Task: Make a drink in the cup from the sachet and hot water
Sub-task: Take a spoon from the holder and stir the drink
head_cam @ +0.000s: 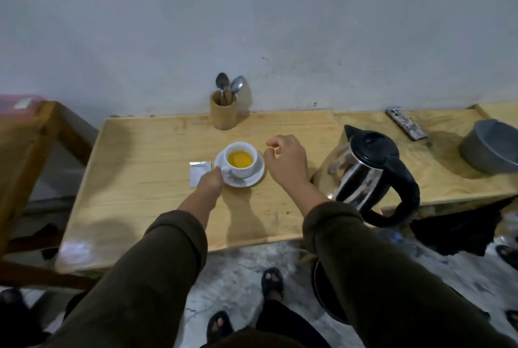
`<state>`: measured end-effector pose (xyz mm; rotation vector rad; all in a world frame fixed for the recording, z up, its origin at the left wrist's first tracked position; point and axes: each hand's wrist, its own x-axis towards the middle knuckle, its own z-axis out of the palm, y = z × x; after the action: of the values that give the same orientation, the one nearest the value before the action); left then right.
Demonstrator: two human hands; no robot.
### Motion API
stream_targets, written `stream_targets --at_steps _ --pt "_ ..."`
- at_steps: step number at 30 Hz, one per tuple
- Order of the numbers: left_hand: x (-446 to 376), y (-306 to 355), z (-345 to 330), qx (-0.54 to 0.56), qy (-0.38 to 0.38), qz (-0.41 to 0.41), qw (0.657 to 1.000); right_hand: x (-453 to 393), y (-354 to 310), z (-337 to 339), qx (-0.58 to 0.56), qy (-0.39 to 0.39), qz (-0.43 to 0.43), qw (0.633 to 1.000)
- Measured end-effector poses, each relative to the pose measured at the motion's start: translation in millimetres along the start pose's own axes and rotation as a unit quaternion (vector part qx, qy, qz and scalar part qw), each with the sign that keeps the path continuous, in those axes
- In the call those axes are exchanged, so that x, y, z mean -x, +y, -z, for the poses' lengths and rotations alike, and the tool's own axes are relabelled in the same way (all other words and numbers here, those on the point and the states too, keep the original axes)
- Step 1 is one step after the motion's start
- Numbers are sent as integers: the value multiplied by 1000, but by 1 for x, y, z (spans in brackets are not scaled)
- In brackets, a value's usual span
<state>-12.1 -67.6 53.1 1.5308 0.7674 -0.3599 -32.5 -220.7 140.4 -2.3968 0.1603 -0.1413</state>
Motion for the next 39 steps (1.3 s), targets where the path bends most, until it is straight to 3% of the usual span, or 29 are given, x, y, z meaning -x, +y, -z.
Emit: stream_targets --at_steps 10,15,22,30,39 --pt "-29 17 -4 -67 -13 -3 998 -129 -31 -49 36 -120 -47 991" --pt "-37 24 0 -60 -22 30 998 -183 -30 -78 -38 -139 -145 979" --pt "-40 26 7 -35 -16 77 996 -224 -28 -110 -139 -110 -161 971" --pt "-35 33 10 6 -21 108 994 -245 -18 -132 -114 -113 -201 966" --pt "-45 31 12 -3 -12 118 993 -246 -25 -137 -118 -42 -166 978"
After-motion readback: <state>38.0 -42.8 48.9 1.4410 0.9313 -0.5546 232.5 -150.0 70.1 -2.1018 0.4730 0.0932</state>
